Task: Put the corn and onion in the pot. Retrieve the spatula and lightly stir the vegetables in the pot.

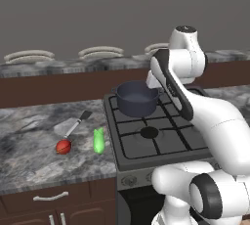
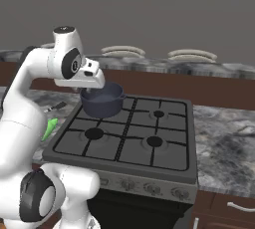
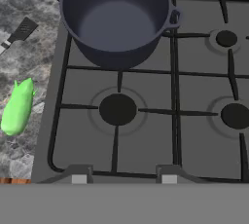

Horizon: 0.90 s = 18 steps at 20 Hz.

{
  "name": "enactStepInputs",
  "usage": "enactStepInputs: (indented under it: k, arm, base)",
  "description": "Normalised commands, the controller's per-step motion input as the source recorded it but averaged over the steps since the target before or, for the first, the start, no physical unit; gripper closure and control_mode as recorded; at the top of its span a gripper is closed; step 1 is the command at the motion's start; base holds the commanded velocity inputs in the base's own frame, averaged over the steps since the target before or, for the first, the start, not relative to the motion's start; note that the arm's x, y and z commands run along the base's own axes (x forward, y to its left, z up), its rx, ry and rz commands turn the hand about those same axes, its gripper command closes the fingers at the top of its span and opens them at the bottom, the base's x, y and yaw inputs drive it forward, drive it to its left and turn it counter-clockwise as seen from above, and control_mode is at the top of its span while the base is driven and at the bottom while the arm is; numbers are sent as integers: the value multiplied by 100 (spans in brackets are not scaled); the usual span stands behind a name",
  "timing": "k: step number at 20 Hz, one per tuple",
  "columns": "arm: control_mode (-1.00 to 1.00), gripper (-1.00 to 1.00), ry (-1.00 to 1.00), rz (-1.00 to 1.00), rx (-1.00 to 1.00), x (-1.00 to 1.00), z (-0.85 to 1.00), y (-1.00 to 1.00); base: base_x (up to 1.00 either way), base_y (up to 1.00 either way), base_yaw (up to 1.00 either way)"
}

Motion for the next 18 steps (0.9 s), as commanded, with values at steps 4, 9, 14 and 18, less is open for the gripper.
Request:
enactStepInputs:
  k: [4, 9, 14, 18]
  arm:
    - [-100, -100, -4, 1, -1, -3, -6, 21]
    - [-100, -100, 0, 1, -5, -5, -23, 82]
    - [-100, -100, 10, 0, 0, 0, -36, 72]
    - [-100, -100, 17, -2, -5, 16, -38, 83]
  base:
    - [0, 0, 0]
    - [0, 0, 0]
    - [0, 0, 0]
    - [0, 0, 0]
